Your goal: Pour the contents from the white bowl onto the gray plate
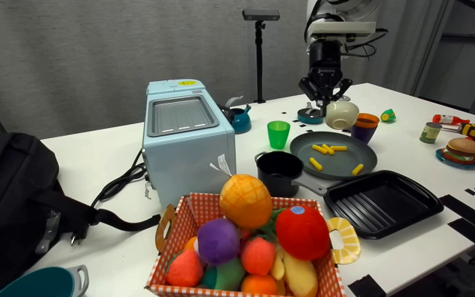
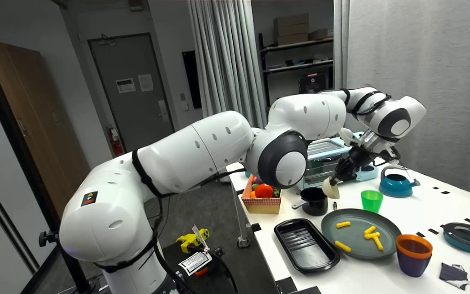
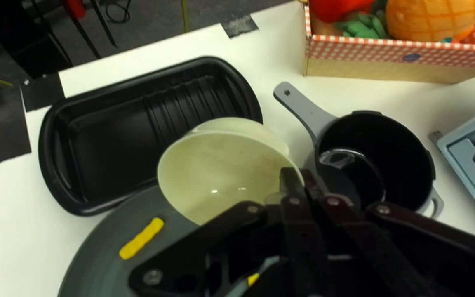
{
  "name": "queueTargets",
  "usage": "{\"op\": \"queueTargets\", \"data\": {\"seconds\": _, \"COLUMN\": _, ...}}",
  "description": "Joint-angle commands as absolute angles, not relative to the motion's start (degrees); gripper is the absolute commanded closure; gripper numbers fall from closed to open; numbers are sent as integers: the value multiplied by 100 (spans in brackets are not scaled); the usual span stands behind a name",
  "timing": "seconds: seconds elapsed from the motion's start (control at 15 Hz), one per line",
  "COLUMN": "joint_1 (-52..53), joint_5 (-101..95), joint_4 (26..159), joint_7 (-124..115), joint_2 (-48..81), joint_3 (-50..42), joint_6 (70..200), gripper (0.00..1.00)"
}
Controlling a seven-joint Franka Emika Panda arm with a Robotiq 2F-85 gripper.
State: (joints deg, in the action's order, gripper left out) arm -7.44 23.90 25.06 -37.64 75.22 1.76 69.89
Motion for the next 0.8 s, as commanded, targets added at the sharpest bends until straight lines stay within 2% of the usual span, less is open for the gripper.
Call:
{"op": "queueTargets", "data": {"seconds": 0.0, "joint_1": -734, "joint_5": 1836, "joint_4": 2491, "joint_7": -3313, "joint_2": 7336, "joint_3": 171, "joint_6": 7814, "gripper": 99}}
{"op": "queueTargets", "data": {"seconds": 0.73, "joint_1": -770, "joint_5": 1316, "joint_4": 2376, "joint_7": -3169, "joint_2": 7982, "joint_3": 99, "joint_6": 12192, "gripper": 99}}
